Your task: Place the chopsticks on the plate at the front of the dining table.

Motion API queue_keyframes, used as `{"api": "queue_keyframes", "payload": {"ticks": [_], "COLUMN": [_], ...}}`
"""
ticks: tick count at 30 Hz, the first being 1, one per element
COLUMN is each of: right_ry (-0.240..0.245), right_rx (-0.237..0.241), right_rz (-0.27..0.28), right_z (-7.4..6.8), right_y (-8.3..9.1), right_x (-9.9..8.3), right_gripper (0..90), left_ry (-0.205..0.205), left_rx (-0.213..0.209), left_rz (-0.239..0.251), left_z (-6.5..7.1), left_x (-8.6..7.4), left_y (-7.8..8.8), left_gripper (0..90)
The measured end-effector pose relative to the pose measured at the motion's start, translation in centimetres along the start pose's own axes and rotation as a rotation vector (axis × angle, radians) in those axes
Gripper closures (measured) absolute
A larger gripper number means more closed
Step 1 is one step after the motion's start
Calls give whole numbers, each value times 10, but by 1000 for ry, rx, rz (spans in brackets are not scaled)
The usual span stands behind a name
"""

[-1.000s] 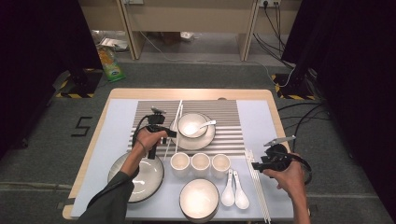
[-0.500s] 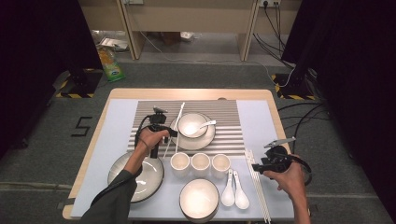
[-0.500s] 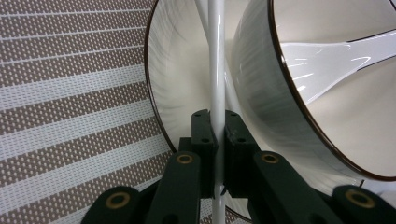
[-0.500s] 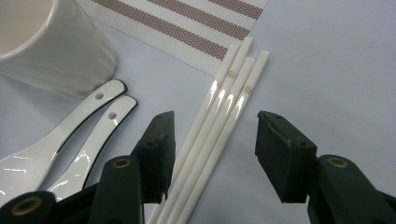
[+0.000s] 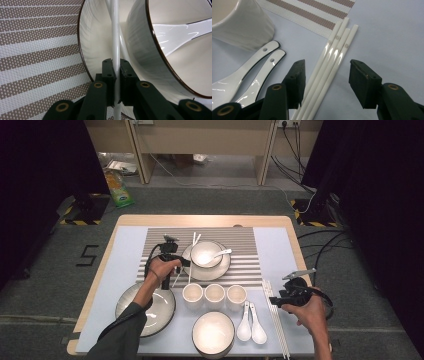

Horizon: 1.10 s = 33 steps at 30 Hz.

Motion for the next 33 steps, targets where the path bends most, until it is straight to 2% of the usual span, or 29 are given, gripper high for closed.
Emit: {"api": "queue_keyframes", "payload": {"ticks": [5, 8, 33], "right_ry": [-2, -1, -3], "right_rx": [-1, 4, 16], "right_rz": [-3, -2, -13], "right_z": [1, 0, -1], "right_y": [-2, -3, -10], "right_x": [-2, -2, -5], "right_gripper": [472, 471, 469], "left_ry": [-15, -25, -12], "left_rx": [-5, -3, -17], "left_rz": [2, -1, 13], "left_z": [2, 3, -1], "left_x": [0, -1, -2], "left_y": [4, 5, 12], "left_gripper": [784, 793, 840]}}
Point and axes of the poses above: each handheld gripper's, and its own axes: y roughly backward along the jaws, x roughly out of its top, z roughly to its right, the point moved 4 cm from there along -y, roughly forward along the jaws, and after that the axes turned 4 degrees about -y, right-handed, at the moved point
